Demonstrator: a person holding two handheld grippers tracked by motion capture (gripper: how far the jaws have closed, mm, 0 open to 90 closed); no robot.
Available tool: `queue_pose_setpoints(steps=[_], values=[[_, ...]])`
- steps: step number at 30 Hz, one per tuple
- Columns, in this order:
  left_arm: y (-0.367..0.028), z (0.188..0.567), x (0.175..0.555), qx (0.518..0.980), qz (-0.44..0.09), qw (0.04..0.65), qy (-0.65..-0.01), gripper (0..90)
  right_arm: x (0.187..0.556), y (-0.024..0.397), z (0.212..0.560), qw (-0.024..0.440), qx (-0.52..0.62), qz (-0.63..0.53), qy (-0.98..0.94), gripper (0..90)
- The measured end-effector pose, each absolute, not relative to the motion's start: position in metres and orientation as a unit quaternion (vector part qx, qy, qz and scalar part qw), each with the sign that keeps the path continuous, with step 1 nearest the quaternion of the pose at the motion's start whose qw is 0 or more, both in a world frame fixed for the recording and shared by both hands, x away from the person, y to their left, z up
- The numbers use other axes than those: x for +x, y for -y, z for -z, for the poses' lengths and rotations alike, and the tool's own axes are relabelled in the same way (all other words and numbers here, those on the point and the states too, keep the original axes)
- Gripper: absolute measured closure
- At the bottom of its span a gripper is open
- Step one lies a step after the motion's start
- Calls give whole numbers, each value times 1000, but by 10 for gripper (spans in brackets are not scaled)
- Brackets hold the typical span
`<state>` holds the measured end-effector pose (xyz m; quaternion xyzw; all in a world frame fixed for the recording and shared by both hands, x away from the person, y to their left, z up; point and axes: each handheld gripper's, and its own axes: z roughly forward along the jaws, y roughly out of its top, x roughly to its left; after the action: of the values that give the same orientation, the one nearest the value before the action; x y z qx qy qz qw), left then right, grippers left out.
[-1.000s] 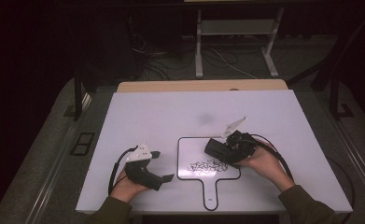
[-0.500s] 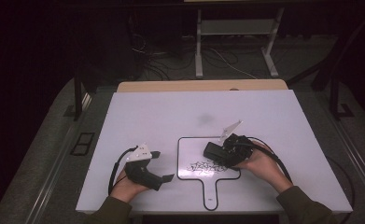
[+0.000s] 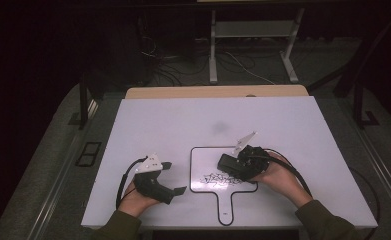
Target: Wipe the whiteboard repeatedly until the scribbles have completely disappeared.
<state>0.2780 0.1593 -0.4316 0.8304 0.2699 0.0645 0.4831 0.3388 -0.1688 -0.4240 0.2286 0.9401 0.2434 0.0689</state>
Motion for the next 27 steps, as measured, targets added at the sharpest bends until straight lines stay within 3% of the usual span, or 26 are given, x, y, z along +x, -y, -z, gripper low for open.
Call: queue_pose_setpoints(steps=[27], values=[[-160,431,278,830,-65,483,-271,0,324,160,423,60,203,-238,-948,386]])
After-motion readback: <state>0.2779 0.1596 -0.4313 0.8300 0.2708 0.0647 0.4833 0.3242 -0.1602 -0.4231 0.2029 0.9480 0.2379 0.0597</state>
